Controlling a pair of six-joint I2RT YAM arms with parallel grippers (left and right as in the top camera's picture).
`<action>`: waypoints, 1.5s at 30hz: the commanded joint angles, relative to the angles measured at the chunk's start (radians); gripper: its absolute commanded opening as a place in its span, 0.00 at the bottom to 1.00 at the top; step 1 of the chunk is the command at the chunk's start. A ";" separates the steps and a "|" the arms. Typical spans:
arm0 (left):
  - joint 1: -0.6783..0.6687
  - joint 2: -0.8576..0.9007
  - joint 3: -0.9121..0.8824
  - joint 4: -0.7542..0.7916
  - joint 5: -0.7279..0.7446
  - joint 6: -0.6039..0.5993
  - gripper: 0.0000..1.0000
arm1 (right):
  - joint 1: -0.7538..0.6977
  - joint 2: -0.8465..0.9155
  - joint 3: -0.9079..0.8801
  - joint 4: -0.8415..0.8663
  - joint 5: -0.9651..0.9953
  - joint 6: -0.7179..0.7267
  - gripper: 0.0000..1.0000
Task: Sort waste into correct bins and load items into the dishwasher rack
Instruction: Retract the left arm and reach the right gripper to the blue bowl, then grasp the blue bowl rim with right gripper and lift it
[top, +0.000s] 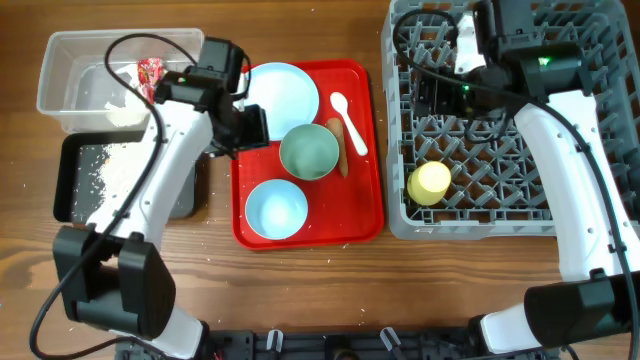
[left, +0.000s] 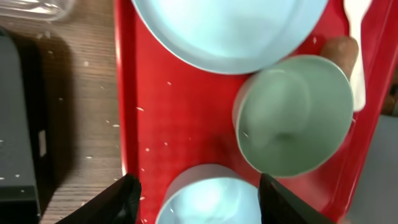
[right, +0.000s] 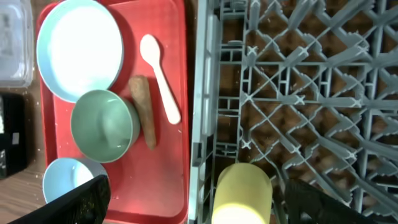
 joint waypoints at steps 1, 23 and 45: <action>0.007 -0.019 0.013 0.013 0.013 0.010 0.65 | 0.054 -0.008 0.008 0.063 -0.177 -0.033 0.78; 0.361 -0.021 0.024 0.124 0.050 -0.002 1.00 | 0.615 0.294 -0.272 0.257 -0.038 0.376 0.41; 0.361 -0.021 0.024 0.124 0.050 -0.002 1.00 | 0.616 0.343 -0.291 0.292 -0.097 0.349 0.04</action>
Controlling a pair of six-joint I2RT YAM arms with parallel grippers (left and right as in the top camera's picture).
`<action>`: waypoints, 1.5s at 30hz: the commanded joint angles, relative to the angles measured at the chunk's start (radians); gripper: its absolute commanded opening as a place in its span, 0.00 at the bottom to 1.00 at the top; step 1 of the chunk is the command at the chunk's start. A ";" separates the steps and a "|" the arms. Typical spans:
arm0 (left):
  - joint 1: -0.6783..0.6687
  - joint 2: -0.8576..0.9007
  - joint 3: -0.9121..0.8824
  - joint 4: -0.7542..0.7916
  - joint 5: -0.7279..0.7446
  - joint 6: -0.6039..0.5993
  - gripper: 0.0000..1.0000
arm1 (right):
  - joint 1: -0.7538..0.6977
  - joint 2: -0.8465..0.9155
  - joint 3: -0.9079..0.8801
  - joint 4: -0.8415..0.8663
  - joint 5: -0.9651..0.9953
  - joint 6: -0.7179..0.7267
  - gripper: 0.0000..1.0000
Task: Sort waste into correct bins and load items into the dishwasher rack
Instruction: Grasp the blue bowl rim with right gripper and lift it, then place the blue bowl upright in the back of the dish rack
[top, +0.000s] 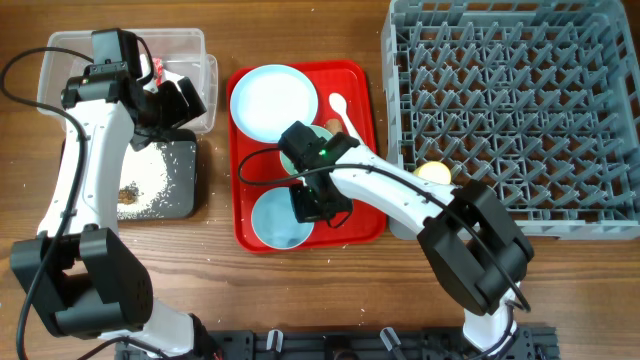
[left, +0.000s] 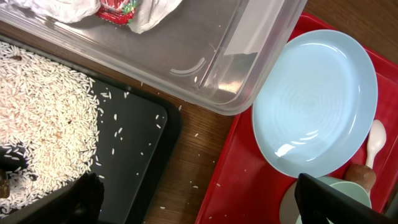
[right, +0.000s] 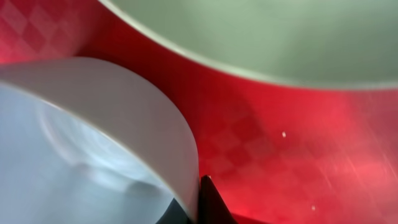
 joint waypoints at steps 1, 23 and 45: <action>0.005 -0.021 0.021 0.000 0.012 0.002 1.00 | 0.002 -0.006 0.060 -0.040 -0.007 -0.031 0.04; 0.005 -0.021 0.021 0.000 0.012 0.002 1.00 | -0.414 -0.430 0.262 -0.195 0.414 -0.201 0.04; 0.005 -0.021 0.021 0.000 0.012 0.002 1.00 | -0.488 0.190 0.323 0.932 1.421 -0.818 0.05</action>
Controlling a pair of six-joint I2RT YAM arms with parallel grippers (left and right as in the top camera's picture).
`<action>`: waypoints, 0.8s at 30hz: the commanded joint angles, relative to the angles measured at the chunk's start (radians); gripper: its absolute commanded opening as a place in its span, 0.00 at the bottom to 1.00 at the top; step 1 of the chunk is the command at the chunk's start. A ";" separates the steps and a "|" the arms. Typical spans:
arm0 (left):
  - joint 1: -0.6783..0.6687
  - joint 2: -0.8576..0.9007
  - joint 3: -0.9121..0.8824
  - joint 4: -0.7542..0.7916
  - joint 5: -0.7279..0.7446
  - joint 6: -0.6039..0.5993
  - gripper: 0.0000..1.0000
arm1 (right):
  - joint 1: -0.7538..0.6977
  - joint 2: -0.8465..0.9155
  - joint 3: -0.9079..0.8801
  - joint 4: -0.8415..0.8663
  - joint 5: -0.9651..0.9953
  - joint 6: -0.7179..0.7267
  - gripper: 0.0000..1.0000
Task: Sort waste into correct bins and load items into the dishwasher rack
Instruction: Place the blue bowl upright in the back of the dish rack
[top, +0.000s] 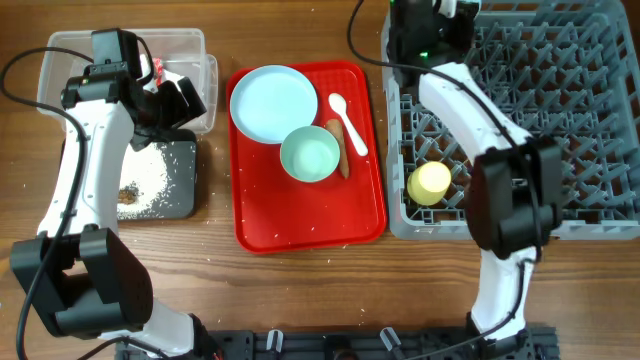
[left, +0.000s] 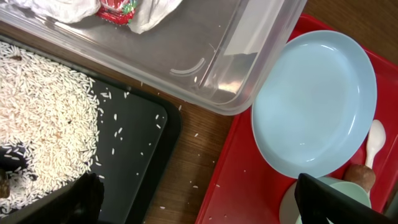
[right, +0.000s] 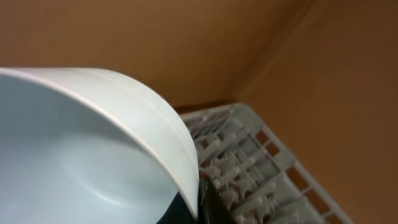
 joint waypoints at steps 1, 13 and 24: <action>0.005 -0.021 0.020 0.000 0.012 0.002 1.00 | 0.002 0.060 0.009 0.090 0.063 -0.166 0.04; 0.005 -0.021 0.020 0.000 0.012 0.002 1.00 | 0.011 0.103 0.000 -0.055 -0.065 -0.177 0.04; 0.005 -0.021 0.020 0.000 0.012 0.002 1.00 | 0.114 0.103 0.000 -0.122 -0.065 -0.180 0.32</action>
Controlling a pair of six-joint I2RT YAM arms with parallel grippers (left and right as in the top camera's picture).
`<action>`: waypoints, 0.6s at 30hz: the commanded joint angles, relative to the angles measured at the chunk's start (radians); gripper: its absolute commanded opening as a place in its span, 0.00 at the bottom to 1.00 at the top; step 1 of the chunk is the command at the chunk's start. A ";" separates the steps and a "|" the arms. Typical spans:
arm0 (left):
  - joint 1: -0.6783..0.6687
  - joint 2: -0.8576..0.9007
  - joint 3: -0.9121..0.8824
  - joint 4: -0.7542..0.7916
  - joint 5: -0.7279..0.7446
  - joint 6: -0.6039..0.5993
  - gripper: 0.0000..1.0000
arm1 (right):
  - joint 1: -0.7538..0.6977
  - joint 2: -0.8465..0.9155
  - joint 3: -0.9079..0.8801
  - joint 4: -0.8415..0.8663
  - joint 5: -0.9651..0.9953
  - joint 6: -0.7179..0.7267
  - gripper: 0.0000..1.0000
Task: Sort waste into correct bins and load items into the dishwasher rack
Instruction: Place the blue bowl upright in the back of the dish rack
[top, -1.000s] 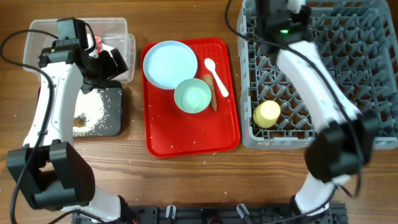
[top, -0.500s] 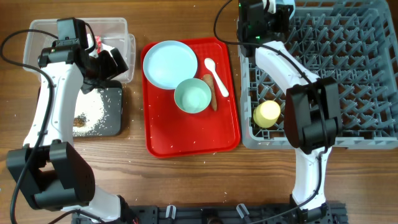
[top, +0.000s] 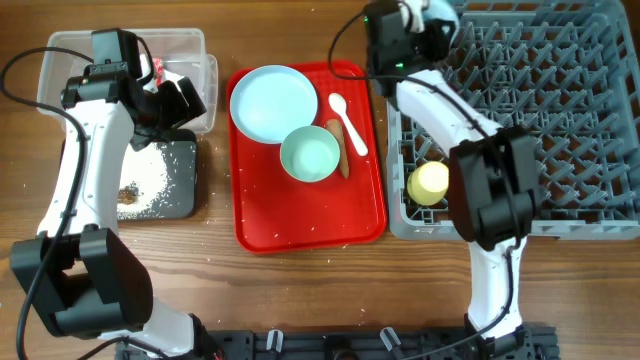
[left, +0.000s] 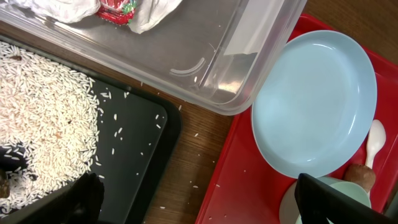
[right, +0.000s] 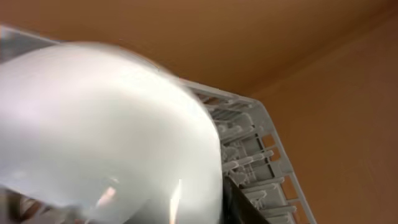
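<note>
My right gripper (top: 402, 30) is shut on the rim of a pale blue bowl (right: 112, 124) at the far left corner of the grey dishwasher rack (top: 530, 120). The bowl fills the right wrist view, blurred, with rack pegs (right: 249, 149) behind it. A yellow cup (top: 430, 182) lies in the rack. On the red tray (top: 300, 225) sit a pale blue plate (top: 272, 103), a green bowl (top: 310, 155), a white spoon (top: 347, 122) and a brown sausage-like scrap (top: 338, 150). My left gripper (left: 199, 208) hangs open and empty above the gap between the bins and the tray.
A clear bin (top: 120, 65) holding wrappers stands at the far left. In front of it lies a black tray (top: 150, 185) strewn with rice (left: 43, 106). Loose grains dot the wooden table (top: 300, 290).
My right gripper has shifted a little left at the rack's far corner, and the held bowl has turned so its outside faces the wrist camera. The left arm has not moved.
First my left gripper hung over the tray's bowls and my right over the rack. Then the left was back by the clear bin and the right was at the blue bowl's rim on the tray. After that the bowl was off the tray, held at the rack's far left corner.
</note>
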 joint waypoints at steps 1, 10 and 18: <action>0.005 -0.021 0.020 0.000 0.012 0.002 1.00 | 0.052 0.018 -0.001 -0.022 -0.041 0.001 0.39; 0.005 -0.021 0.020 0.000 0.012 0.002 1.00 | 0.068 0.010 0.000 -0.050 -0.040 0.003 0.77; 0.005 -0.021 0.020 0.000 0.012 0.002 1.00 | 0.126 -0.111 0.000 -0.129 -0.138 0.049 0.82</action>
